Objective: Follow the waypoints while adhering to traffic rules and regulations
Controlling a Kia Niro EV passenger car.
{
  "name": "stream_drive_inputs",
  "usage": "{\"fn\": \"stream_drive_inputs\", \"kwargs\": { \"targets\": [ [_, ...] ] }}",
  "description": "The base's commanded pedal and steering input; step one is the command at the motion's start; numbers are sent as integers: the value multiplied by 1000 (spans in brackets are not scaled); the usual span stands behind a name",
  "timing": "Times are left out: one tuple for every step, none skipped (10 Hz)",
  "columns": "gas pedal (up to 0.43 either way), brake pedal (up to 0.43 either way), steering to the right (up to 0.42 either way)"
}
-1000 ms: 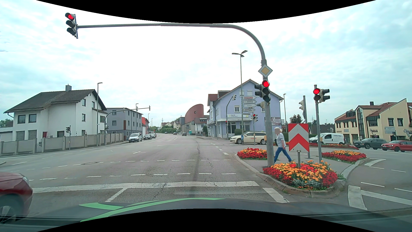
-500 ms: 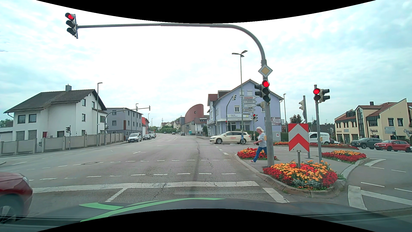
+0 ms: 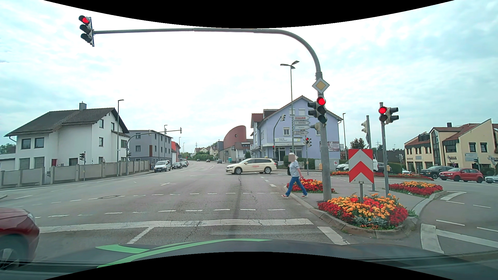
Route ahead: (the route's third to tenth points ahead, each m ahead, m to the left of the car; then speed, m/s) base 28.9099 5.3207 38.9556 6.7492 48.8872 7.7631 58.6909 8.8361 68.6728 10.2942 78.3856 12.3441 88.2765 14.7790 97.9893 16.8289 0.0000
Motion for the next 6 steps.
{"fn": "stream_drive_inputs", "kwargs": {
  "targets": [
    [0,268,5],
    [0,262,5],
    [0,262,5],
    [0,262,4],
    [0,262,4],
    [0,262,5]
  ]
}}
